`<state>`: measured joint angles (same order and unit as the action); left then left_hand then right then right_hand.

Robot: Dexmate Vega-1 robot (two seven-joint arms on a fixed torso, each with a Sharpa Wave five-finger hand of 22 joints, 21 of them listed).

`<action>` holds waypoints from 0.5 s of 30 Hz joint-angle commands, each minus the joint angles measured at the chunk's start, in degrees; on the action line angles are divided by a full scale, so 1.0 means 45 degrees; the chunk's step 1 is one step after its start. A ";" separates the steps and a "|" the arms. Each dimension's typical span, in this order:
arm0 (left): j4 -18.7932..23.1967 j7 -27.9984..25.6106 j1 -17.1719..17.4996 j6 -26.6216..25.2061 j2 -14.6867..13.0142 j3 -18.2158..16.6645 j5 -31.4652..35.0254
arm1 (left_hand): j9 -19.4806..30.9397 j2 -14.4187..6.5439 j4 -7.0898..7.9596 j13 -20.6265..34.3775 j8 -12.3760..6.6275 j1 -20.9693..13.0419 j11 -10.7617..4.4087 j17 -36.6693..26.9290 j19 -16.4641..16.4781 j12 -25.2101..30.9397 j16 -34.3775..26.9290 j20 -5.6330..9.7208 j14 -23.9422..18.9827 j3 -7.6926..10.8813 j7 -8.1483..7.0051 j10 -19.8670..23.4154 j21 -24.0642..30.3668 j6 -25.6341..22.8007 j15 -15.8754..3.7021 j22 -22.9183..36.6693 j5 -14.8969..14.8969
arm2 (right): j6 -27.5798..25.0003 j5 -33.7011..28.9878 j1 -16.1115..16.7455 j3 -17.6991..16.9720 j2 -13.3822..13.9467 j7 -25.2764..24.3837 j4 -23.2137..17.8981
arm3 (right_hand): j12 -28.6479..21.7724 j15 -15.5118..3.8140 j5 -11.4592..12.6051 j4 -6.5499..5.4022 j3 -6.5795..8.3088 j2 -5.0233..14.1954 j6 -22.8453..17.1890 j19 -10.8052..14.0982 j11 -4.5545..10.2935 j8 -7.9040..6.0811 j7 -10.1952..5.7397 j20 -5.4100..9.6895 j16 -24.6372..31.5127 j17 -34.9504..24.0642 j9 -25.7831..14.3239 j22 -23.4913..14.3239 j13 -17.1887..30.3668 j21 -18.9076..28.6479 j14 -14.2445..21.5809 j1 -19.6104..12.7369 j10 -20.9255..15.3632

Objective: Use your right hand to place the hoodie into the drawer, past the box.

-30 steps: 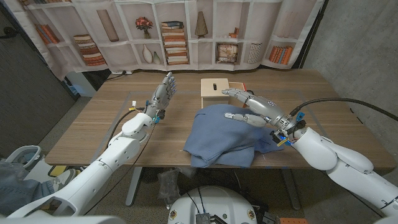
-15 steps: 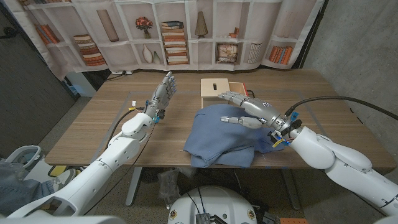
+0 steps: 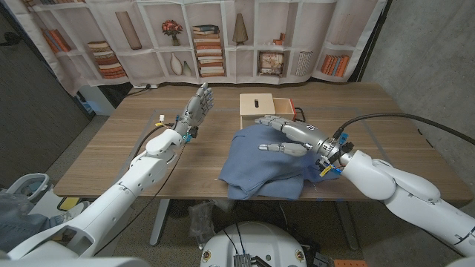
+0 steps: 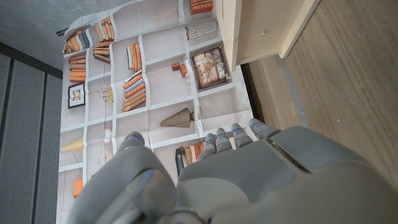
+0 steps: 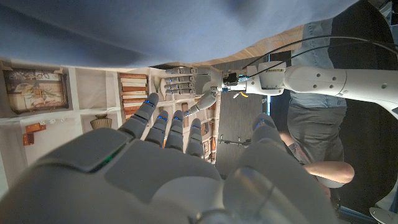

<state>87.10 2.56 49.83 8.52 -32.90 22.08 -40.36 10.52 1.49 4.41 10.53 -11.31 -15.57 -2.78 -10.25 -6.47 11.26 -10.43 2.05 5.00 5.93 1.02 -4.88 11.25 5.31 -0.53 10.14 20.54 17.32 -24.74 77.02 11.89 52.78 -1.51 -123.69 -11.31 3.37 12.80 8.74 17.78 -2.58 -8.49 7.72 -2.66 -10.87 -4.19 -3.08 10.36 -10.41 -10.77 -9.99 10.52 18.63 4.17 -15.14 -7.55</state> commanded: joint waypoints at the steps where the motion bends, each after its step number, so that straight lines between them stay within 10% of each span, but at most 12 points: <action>1: 0.0435 -0.0339 -0.0562 -0.1404 -0.0079 0.0447 0.0220 | 0.0038 -0.0011 -0.0011 0.0039 0.0011 -0.0175 -0.0044 -0.0059 -0.0035 0.0044 -0.0074 0.0482 0.0028 -0.0036 -0.0051 -0.0020 0.0040 0.0058 -0.0039 0.0042 -0.0019 | -0.0766 0.1224 0.0032 -0.0091 0.0836 0.0864 -0.0515 | -0.0093 0.0018 0.0051 0.0009 -0.0025 -0.0044 -0.0060 -0.0040 -0.0038 -0.0081 -0.0052 -0.0035 0.0016 -0.0020 -0.0046 -0.0062 0.0068 -0.0045 -0.0025 -0.0062 0.0027; 15: 0.0161 -0.0501 -0.0487 -0.1158 0.0295 0.0569 0.0284 | 0.0038 -0.0031 -0.0011 0.0039 0.0009 -0.0187 -0.0034 -0.0059 -0.0044 0.0046 -0.0074 0.0484 0.0030 -0.0064 -0.0045 -0.0019 0.0039 0.0052 -0.0032 0.0044 -0.0029 | -0.1205 -0.0693 0.0440 0.0017 0.0823 -0.0598 -0.0721 | -0.0123 0.0000 0.0083 -0.0005 0.0026 0.0042 -0.0066 -0.0028 0.0011 -0.0089 -0.0018 -0.0048 0.0029 -0.0018 -0.0051 -0.0067 0.0071 -0.0115 -0.0050 -0.0167 0.0003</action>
<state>88.46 0.95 47.52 2.56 -32.74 24.21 -39.43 10.52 1.26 4.41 10.53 -11.31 -15.80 -2.78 -10.25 -6.47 11.26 -10.43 2.05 5.00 5.93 1.02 -4.88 11.26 5.31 -0.53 10.28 20.54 13.16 -21.58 77.80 11.58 56.30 0.90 -126.78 -11.31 3.38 12.80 8.74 17.78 -2.63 -8.49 7.72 -2.66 -10.87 -4.19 -3.08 10.36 -10.41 -10.77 -9.99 10.52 18.41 4.18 -15.19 -7.55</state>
